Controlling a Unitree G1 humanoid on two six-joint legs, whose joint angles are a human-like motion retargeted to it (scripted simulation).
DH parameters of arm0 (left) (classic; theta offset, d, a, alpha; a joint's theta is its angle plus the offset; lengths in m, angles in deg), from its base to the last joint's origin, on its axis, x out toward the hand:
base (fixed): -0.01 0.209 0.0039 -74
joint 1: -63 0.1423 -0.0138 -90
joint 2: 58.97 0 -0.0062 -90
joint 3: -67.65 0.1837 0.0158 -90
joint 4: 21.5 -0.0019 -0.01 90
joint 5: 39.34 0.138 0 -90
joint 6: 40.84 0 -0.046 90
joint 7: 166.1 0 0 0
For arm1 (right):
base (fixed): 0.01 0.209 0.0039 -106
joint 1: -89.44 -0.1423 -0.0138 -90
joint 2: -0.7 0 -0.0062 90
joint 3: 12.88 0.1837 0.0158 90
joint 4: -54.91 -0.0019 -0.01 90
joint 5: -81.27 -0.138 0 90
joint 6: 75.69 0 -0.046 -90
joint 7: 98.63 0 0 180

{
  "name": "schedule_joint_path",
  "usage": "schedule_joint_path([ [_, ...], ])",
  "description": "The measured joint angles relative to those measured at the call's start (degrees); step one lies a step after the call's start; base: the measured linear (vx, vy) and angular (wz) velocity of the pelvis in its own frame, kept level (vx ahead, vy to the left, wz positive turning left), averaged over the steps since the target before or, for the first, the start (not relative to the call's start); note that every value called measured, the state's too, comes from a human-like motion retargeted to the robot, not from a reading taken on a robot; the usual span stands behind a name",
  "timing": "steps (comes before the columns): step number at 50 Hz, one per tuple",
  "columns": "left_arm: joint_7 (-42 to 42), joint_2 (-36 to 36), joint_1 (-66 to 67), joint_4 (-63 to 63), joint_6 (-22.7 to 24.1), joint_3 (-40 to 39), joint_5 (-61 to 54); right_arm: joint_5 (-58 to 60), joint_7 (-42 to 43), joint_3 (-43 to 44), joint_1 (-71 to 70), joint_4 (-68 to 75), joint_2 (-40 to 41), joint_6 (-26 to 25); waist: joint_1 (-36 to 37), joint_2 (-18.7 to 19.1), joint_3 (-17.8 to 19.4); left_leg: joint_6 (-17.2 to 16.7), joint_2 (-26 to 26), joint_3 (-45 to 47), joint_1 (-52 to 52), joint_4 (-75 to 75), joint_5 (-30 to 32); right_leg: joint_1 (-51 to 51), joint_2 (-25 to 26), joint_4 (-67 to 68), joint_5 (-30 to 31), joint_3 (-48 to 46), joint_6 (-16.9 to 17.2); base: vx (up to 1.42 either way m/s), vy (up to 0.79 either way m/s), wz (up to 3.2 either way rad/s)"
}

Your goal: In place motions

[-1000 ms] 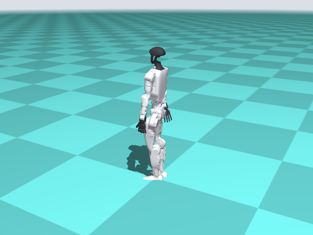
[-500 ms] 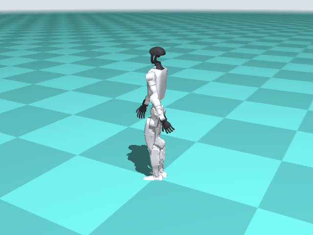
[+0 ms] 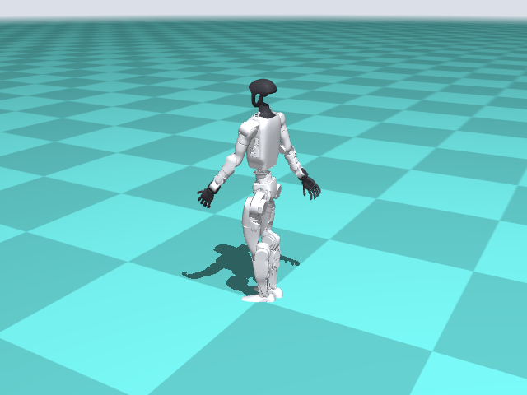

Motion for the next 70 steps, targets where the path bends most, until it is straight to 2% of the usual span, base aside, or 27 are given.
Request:
schedule_joint_path([
  [7,-0.37,-1.02,6.08,-4.25,0.04,0.76,5.48,-1.71,-1.45,-2.88,-6.35,-1.22,4.30,1.35,1.22,0.76,-0.61,0.18,-0.52,-1.41,0.05,-0.09,0.05,0.37,-0.24,0.01,-0.52,-1.00,0.16,0.02,0.06,0.14],
  [17,1.96,-2.77,26.38,-23.30,-3.36,-8.80,6.83,0.51,-10.23,-15.76,-22.96,-15.80,14.70,5.47,1.93,0.76,-0.95,0.18,-1.41,-1.66,1.60,-0.62,-0.28,0.81,-0.36,0.47,-1.08,0.47,0.61,0.03,0.06,0.05],
  [22,1.70,-4.24,39.32,-23.62,-5.80,-12.15,7.16,0.89,-11.19,-22.41,-29.04,-25.81,19.11,9.59,1.07,1.07,-0.47,-0.01,-0.92,-0.97,2.23,-0.84,-0.56,0.61,0.22,0.80,-1.01,1.67,0.65,0.00,0.00,0.00],
  [27,1.96,-5.08,44.56,-23.62,-6.33,-14.44,8.13,1.42,-10.09,-26.06,-31.35,-31.18,20.70,13.19,1.08,0.46,-0.06,-0.23,-0.68,-0.39,2.68,-0.84,-0.70,0.69,0.31,0.79,-0.62,2.15,0.60,0.00,0.00,0.00],
  [35,4.01,-3.61,34.70,-23.20,-3.83,-11.97,4.37,4.73,-10.78,-25.36,-27.02,-27.06,18.75,13.16,0.50,-0.86,0.02,-0.35,-0.51,-0.92,2.39,-0.77,-0.40,0.70,0.29,0.70,-0.41,1.48,0.50,0.00,-0.04,0.04],
  [45,0.82,-1.20,12.22,-13.27,-2.98,-0.98,2.53,12.10,-9.46,-15.12,-15.52,-5.77,10.31,1.85,1.91,-1.95,-0.24,-0.50,-0.17,0.18,1.79,-0.42,-0.46,0.18,0.12,0.73,0.05,1.17,0.38,0.00,0.00,0.00],
  [52,-0.47,-2.16,4.32,-2.02,-0.84,2.74,0.50,11.54,-4.02,-8.59,-5.45,-1.61,4.43,-0.50,1.54,-1.74,-0.29,-0.54,0.03,0.88,0.97,-0.17,-0.25,-0.24,-0.17,0.51,0.24,0.43,0.54,-0.06,-0.01,-0.08],
  [61,-1.35,-3.41,5.30,0.84,0.54,5.31,1.58,4.59,-1.84,-5.55,-2.84,0.00,3.43,-2.37,2.54,-1.38,0.62,-0.41,-0.33,0.49,0.87,0.65,0.03,0.39,-0.82,0.63,-0.16,0.02,0.75,-0.04,0.05,0.06],
  [65,-1.02,-4.04,9.14,-4.06,0.52,4.21,3.60,4.01,-2.71,-7.86,-6.56,0.00,5.46,-1.17,3.12,-0.81,0.30,-0.34,-0.56,-0.60,0.52,0.65,0.13,0.44,-1.02,0.70,-0.61,-0.82,0.71,0.00,0.07,0.25],
  [70,0.61,-3.89,16.44,-15.72,-0.99,-1.92,7.41,5.28,-6.59,-13.07,-13.43,-5.78,9.46,1.09,3.52,-0.34,-0.04,-0.30,-0.99,-1.58,0.52,0.36,0.17,0.37,-0.83,0.47,-0.82,-0.15,0.48,0.02,0.04,0.14],
])
